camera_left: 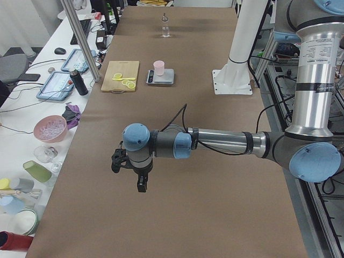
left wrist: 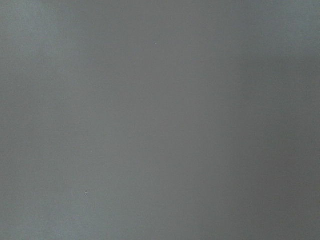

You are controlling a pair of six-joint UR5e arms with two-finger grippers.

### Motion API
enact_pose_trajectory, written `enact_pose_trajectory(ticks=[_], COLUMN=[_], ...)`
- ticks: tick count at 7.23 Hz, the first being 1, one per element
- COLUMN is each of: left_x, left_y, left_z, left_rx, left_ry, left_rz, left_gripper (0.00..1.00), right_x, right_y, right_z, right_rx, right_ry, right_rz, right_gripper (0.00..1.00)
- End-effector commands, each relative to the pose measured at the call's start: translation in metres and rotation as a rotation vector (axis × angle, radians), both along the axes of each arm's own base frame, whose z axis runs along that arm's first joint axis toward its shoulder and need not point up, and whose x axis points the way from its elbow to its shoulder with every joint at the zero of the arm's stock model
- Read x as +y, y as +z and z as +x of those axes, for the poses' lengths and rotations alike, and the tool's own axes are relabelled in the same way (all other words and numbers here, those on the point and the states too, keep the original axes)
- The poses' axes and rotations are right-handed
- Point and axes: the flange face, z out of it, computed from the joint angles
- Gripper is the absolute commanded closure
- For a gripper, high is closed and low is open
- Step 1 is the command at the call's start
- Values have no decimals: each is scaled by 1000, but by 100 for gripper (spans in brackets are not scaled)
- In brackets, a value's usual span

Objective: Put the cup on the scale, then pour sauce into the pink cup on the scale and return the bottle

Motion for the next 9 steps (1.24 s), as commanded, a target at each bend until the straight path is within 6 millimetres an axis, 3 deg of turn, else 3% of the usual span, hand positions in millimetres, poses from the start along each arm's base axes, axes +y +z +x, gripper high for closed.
enact_pose_trajectory(ticks=[1,3,9], left_x=[0,0,2], left_y=[0,0,1], left_z=[0,0,0], left_rx=[-1,-2,-1], left_ry=[0,2,2], left_rz=[1,3,1], left_gripper=[0,0,0], right_x=[2,4,4], right_y=[8,26,21], right_z=[1,3,0], right_rx=[2,-8,-45], right_ry=[35,39,43], right_rz=[-57,-94,-84], right_gripper=[0,0,0])
